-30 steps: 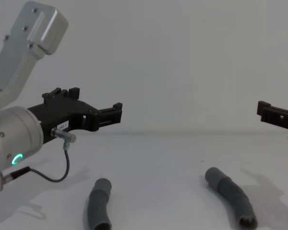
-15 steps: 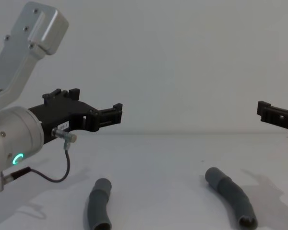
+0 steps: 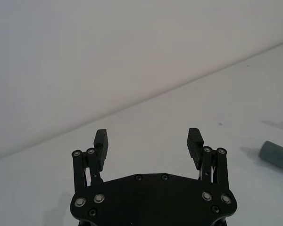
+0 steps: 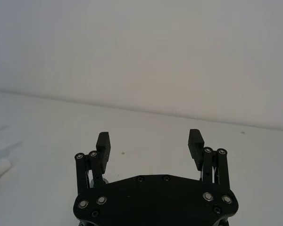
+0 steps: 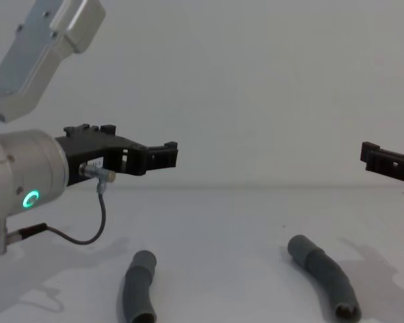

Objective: Use both hands to pick up one end of the pipe from the table, align the ends, and insert them.

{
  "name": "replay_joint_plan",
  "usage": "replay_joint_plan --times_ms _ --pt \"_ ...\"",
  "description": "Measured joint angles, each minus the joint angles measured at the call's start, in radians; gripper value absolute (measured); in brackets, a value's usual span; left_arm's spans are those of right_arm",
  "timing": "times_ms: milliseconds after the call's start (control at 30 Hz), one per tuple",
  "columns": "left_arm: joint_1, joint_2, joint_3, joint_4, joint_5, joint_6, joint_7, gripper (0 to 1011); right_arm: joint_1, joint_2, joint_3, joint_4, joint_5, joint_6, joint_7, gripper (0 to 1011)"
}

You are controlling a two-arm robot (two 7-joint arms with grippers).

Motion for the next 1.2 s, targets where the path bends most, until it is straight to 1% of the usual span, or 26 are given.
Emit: replay_joint_plan --times_ms 33,67,100,133,233,267,333,367,433,467,567,600,767,967,1100,1133,1200 --pt "0.001 0.0 -0.001 -0.009 -0.001 0.015 0.002 1001 0.0 0.0 0.0 0.0 0.0 0.0 0.0 1003" --pt "0.005 0.001 -0.002 -0.031 -0.005 0.048 0.006 1001 0.0 0.0 0.0 0.0 0.0 0.0 0.0 1003" --pt "0.007 0.001 -0.003 -0.041 -0.005 0.057 0.007 1001 0.0 0.0 0.0 0.0 0.0 0.0 0.0 1003" --pt "0.011 0.003 -0.004 -0.06 -0.009 0.091 0.01 1001 0.0 0.0 0.0 0.0 0.0 0.0 0.0 1003" --pt "0.017 0.007 -0.007 -0.095 -0.013 0.136 0.013 1001 0.0 0.0 0.0 0.0 0.0 0.0 0.0 1003" --pt "0.021 0.01 -0.008 -0.115 -0.016 0.17 0.016 1001 0.0 0.0 0.0 0.0 0.0 0.0 0.0 1003" --pt "0.026 0.013 -0.011 -0.139 -0.02 0.204 0.017 1001 0.0 0.0 0.0 0.0 0.0 0.0 0.0 1003" --pt "0.031 0.016 -0.013 -0.159 -0.023 0.233 0.019 1001 0.0 0.0 0.0 0.0 0.0 0.0 0.0 1003" --pt "0.037 0.019 -0.016 -0.182 -0.027 0.263 0.021 1001 0.0 0.0 0.0 0.0 0.0 0.0 0.0 1003" --pt "0.044 0.022 -0.018 -0.201 -0.03 0.292 0.023 1001 0.0 0.0 0.0 0.0 0.0 0.0 0.0 1003" --pt "0.054 0.025 -0.023 -0.229 -0.036 0.338 0.027 1001 0.0 0.0 0.0 0.0 0.0 0.0 0.0 1003" --pt "0.061 0.027 -0.026 -0.246 -0.04 0.365 0.03 1001 0.0 0.0 0.0 0.0 0.0 0.0 0.0 1003" --pt "0.091 0.031 -0.038 -0.305 -0.052 0.448 0.039 1001 0.0 0.0 0.0 0.0 0.0 0.0 0.0 1003" --pt "0.119 0.027 -0.048 -0.342 -0.063 0.511 0.049 1001 0.0 0.0 0.0 0.0 0.0 0.0 0.0 1003" --pt "0.14 0.011 -0.056 -0.363 -0.069 0.549 0.063 1001 0.0 0.0 0.0 0.0 0.0 0.0 0.0 1003" --pt "0.14 0.011 -0.056 -0.363 -0.069 0.549 0.063 1001 0.0 0.0 0.0 0.0 0.0 0.0 0.0 1003" --pt "0.149 -0.001 -0.061 -0.369 -0.072 0.565 0.073 1001 0.0 0.0 0.0 0.0 0.0 0.0 0.0 1004"
